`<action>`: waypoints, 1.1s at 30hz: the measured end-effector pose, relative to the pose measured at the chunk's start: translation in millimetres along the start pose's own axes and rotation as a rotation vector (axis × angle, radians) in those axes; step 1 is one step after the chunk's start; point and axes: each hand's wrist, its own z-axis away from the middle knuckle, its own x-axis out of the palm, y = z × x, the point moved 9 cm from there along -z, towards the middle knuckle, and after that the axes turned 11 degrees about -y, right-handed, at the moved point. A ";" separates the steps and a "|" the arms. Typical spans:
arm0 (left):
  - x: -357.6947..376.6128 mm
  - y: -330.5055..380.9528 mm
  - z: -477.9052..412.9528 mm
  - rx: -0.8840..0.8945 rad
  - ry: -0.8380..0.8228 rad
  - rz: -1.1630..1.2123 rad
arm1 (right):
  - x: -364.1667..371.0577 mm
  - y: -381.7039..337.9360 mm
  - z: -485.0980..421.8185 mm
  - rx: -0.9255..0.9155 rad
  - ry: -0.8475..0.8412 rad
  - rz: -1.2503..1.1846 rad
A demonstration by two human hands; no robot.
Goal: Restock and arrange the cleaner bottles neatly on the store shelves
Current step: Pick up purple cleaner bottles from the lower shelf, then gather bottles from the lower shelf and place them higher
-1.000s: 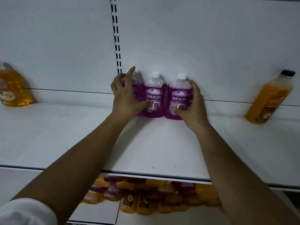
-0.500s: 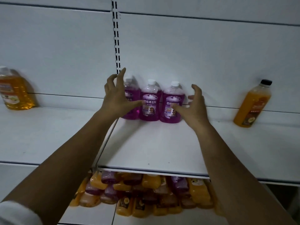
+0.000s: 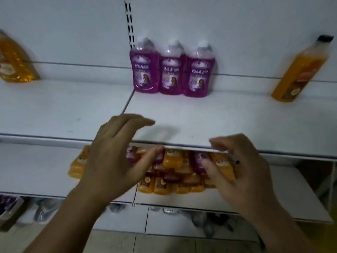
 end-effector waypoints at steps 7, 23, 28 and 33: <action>125.0 -106.5 95.6 -0.436 -0.209 0.360 | 122.4 98.4 67.9 0.446 -0.208 -0.389; 214.7 -200.7 90.2 -0.704 -0.171 0.066 | 220.3 275.2 110.2 1.059 0.118 -0.675; 239.0 -206.3 69.5 -0.682 -0.296 -0.039 | 235.7 285.5 107.0 1.072 0.187 -0.725; 234.6 -205.7 69.8 -0.721 -0.154 0.074 | 246.7 283.2 111.2 1.145 0.342 -0.876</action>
